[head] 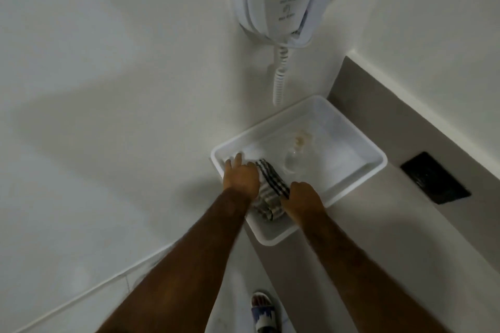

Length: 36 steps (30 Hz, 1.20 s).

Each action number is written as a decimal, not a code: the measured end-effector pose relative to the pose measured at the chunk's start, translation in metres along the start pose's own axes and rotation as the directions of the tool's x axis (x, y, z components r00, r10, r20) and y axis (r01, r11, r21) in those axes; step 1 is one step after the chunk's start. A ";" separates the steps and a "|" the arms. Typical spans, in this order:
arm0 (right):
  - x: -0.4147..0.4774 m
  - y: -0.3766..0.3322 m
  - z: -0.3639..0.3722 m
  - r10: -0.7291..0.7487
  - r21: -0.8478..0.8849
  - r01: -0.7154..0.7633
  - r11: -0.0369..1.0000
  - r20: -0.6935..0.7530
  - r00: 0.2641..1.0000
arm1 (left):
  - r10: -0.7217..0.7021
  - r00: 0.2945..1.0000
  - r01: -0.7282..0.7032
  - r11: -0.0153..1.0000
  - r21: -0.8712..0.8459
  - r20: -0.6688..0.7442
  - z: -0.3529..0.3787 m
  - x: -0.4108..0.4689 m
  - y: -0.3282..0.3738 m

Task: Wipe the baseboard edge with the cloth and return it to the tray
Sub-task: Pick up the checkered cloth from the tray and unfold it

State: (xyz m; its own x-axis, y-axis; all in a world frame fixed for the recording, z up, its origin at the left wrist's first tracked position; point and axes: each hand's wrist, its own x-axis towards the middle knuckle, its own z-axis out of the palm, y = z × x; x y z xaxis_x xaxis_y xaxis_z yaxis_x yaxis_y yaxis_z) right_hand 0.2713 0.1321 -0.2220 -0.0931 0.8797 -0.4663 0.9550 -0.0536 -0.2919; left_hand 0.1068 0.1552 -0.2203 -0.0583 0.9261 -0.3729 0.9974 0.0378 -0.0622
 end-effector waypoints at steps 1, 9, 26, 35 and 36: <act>0.004 0.001 0.003 0.011 0.017 -0.011 1.000 0.008 1.000 | -0.010 1.000 0.010 1.000 0.004 0.009 0.002 0.003 0.004; 0.006 -0.005 -0.009 0.069 0.161 -0.076 0.984 0.045 0.997 | -0.033 0.999 0.024 0.898 -0.438 -0.012 -0.016 0.002 0.000; -0.164 -0.205 -0.039 -0.430 0.232 0.492 0.839 -0.272 0.861 | -0.381 0.905 -0.088 0.262 -0.961 -0.187 -0.050 -0.250 -0.226; -0.226 -0.331 0.057 -0.658 0.163 0.690 0.705 -0.213 0.722 | -0.517 0.854 -0.083 -0.022 -0.996 -0.059 0.035 -0.367 -0.352; -0.223 -0.339 0.071 -0.671 0.160 0.693 0.703 -0.176 0.720 | -0.529 0.848 -0.080 -0.056 -0.995 -0.038 0.049 -0.370 -0.360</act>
State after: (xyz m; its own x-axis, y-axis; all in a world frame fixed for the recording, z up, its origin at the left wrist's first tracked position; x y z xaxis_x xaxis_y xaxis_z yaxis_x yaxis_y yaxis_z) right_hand -0.0518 -0.0801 -0.0786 -0.6583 0.7528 0.0069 0.5615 0.4970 -0.6616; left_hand -0.2325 -0.2195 -0.1049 -0.5757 0.7793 -0.2477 -0.0076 0.2977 0.9546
